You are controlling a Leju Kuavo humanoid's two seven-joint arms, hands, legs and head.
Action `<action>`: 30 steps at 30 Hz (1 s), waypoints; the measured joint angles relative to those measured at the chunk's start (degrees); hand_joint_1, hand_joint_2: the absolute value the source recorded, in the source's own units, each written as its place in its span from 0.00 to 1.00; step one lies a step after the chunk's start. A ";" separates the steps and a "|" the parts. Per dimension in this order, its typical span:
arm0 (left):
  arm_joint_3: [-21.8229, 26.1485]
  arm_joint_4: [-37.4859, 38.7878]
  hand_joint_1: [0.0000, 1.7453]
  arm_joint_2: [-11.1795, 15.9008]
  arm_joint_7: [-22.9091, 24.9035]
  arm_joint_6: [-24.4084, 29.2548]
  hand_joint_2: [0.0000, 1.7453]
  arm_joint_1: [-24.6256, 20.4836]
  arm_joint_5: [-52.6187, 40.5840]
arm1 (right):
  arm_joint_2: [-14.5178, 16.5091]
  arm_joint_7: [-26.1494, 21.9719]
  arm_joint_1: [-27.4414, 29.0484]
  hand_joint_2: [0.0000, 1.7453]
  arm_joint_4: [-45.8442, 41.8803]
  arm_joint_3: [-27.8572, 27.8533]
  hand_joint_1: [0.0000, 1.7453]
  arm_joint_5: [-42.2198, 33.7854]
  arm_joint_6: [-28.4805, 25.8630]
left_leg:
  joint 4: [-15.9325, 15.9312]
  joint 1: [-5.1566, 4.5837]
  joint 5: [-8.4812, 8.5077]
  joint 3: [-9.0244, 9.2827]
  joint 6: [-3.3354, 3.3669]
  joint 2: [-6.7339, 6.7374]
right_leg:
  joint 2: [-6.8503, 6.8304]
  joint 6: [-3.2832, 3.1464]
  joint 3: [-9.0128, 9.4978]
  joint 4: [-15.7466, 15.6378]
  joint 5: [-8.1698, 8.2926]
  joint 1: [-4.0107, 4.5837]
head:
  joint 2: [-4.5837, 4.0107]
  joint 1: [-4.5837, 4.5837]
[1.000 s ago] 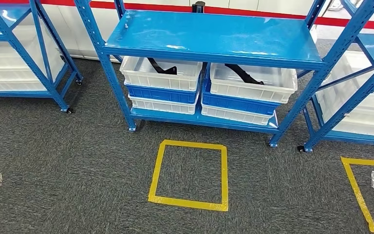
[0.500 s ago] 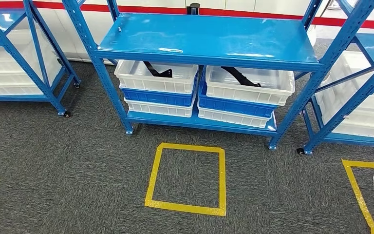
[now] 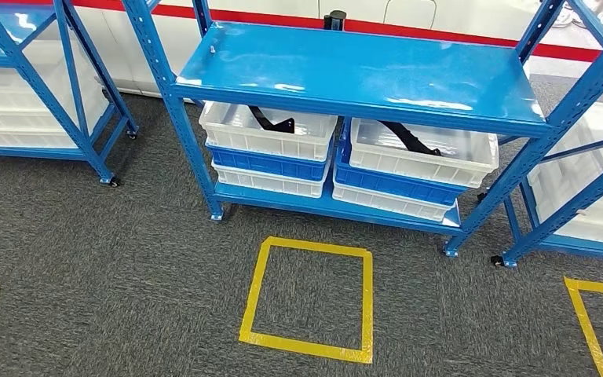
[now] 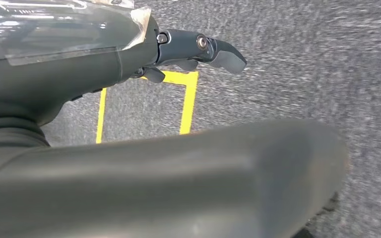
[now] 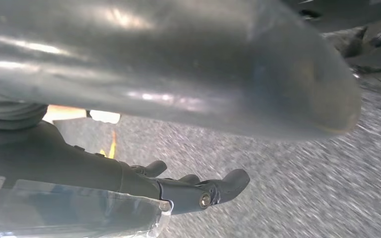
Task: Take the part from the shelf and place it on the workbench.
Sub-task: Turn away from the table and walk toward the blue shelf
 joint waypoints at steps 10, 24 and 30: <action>-0.02 0.00 0.00 -0.02 0.00 0.00 0.00 -0.05 -0.02 | 0.03 -0.02 -0.24 0.00 -0.01 0.01 0.00 0.00 0.00 | 15.42 0.41 -7.24 -7.99 -2.66 0.63 | 0.02 -4.44 3.43 -3.46 -0.43 -0.23 | 0.00 -0.62; 0.00 0.00 0.00 0.03 0.00 0.02 0.00 -0.13 -0.02 | 0.11 -0.02 -0.31 0.00 -0.01 0.02 0.00 0.00 0.00 | 1.33 0.24 2.40 -3.78 0.45 0.95 | 0.11 -2.11 1.12 6.54 -7.74 0.15 | 0.00 -0.43; 0.00 0.00 0.00 -0.01 0.01 0.01 0.00 -0.02 -0.02 | -0.02 0.01 0.03 0.00 0.01 0.02 0.00 0.00 0.00 | 1.38 -0.02 0.45 -1.57 0.31 0.33 | 0.13 -0.14 -1.83 3.57 -1.96 0.14 | 0.00 -0.33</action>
